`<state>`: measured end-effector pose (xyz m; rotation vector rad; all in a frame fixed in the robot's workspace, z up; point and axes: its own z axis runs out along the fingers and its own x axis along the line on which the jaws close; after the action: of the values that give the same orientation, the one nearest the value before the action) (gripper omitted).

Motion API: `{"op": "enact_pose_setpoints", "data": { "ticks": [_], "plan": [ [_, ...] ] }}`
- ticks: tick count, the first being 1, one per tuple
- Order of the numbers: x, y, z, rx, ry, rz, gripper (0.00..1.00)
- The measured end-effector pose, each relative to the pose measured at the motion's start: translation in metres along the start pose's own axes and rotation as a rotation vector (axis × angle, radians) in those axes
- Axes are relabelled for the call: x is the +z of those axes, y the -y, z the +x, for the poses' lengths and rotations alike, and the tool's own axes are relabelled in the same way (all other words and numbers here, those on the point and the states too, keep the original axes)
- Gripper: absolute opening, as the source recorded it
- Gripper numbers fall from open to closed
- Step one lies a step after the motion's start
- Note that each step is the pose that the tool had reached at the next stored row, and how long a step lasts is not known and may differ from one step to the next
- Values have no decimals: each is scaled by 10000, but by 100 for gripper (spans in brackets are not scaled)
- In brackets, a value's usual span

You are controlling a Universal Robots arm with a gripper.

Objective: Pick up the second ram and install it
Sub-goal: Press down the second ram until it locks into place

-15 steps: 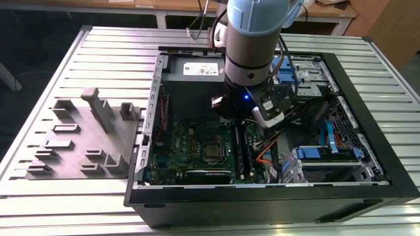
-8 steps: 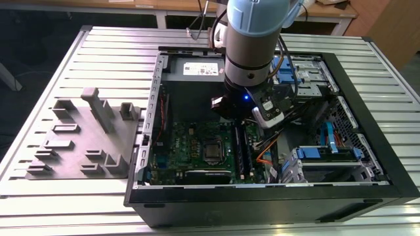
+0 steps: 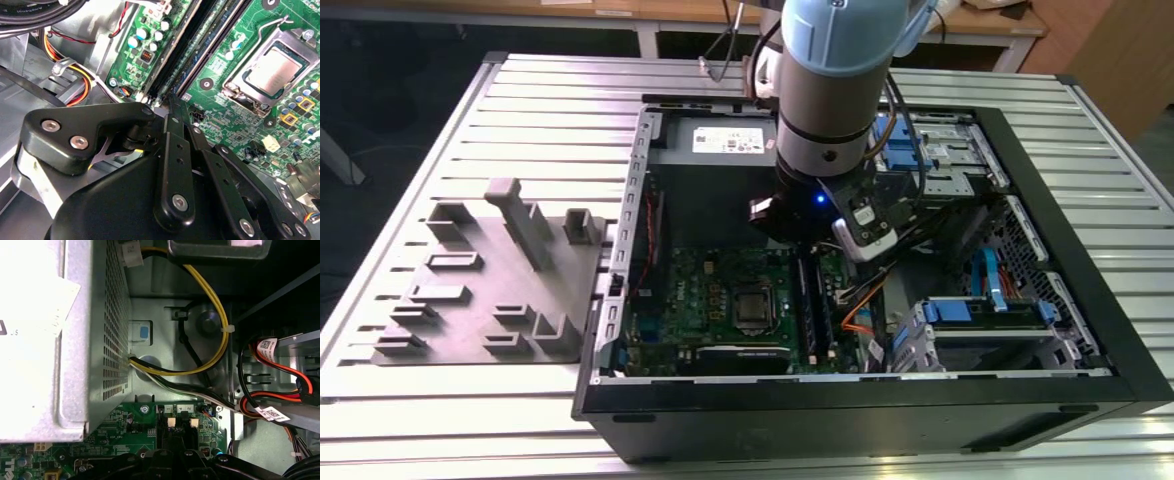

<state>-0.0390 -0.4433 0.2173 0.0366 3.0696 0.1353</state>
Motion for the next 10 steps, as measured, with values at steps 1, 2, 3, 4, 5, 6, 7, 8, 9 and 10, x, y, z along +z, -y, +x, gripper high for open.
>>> {"op": "enact_pose_setpoints", "data": {
  "ticks": [1,2,3,4,5,6,7,8,9,10],
  "plan": [
    [0,0,0,0,0,-1,7],
    [0,0,0,0,0,-1,7],
    [1,0,0,0,0,-1,7],
    [3,1,0,0,0,-1,7],
    [5,1,1,0,0,0,7],
    [5,1,1,0,-1,0,7],
    [5,1,1,0,-1,1,7],
    [6,1,0,0,-1,1,7],
    [6,1,0,0,0,0,7],
    [2,0,0,0,0,-2,7]
  ]
}}
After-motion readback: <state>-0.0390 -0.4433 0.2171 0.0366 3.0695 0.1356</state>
